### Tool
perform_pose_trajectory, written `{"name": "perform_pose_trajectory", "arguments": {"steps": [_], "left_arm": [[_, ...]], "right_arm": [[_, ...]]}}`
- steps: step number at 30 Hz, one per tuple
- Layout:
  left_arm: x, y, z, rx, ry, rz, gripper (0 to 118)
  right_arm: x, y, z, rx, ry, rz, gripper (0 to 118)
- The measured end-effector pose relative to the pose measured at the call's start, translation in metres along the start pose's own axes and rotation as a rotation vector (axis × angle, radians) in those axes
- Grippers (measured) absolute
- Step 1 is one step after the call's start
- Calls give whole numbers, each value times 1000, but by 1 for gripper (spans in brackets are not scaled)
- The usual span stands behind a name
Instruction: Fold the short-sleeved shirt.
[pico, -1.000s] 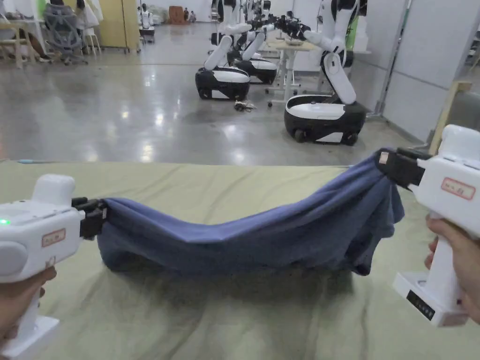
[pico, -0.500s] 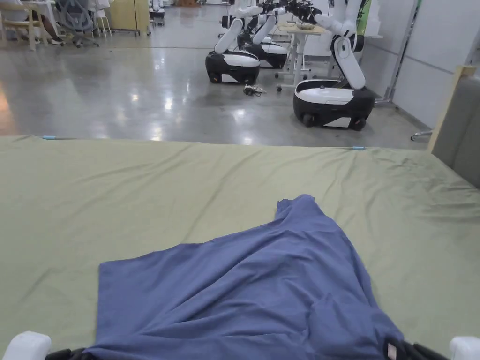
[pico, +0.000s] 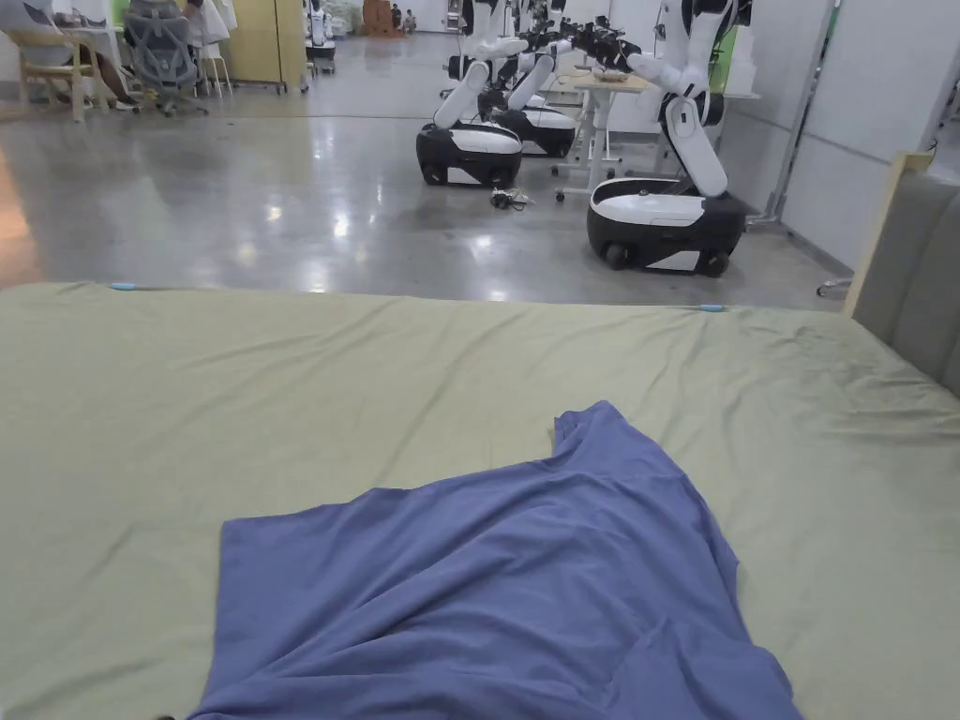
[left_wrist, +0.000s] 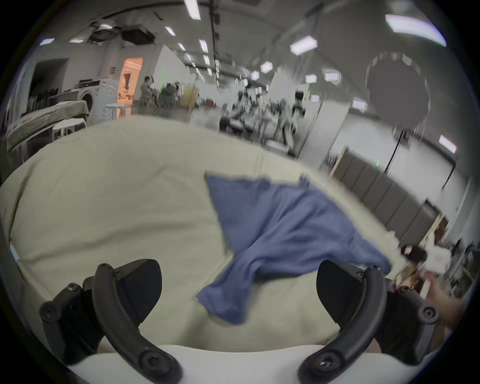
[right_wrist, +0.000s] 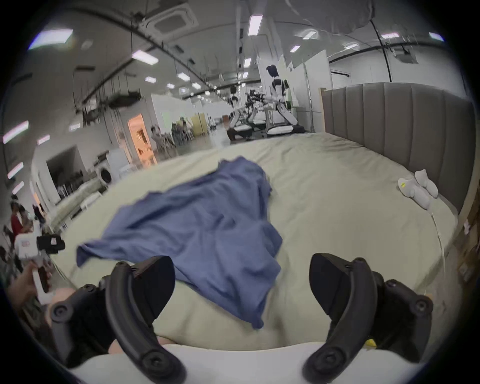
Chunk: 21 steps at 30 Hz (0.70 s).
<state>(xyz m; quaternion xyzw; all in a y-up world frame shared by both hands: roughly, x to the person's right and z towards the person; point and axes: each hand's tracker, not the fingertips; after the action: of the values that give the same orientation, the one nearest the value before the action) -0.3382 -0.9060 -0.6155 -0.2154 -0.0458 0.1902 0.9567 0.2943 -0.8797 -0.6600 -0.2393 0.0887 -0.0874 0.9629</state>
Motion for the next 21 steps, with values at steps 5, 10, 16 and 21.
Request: {"name": "perform_pose_trajectory", "arguments": {"steps": [5, 10, 16, 21], "left_arm": [[68, 37, 110, 243, 131, -213, 117], [110, 29, 140, 318, 138, -272, 5], [93, 16, 93, 152, 105, -258, 0], [68, 2, 2, -136, 102, -257, 56]], "right_arm": [[-39, 32, 68, 290, -101, 122, 118], [-68, 30, 104, 331, -89, 118, 75], [-82, 27, 103, 315, -98, 118, 0], [-67, 22, 111, 322, -101, 98, 0]]}}
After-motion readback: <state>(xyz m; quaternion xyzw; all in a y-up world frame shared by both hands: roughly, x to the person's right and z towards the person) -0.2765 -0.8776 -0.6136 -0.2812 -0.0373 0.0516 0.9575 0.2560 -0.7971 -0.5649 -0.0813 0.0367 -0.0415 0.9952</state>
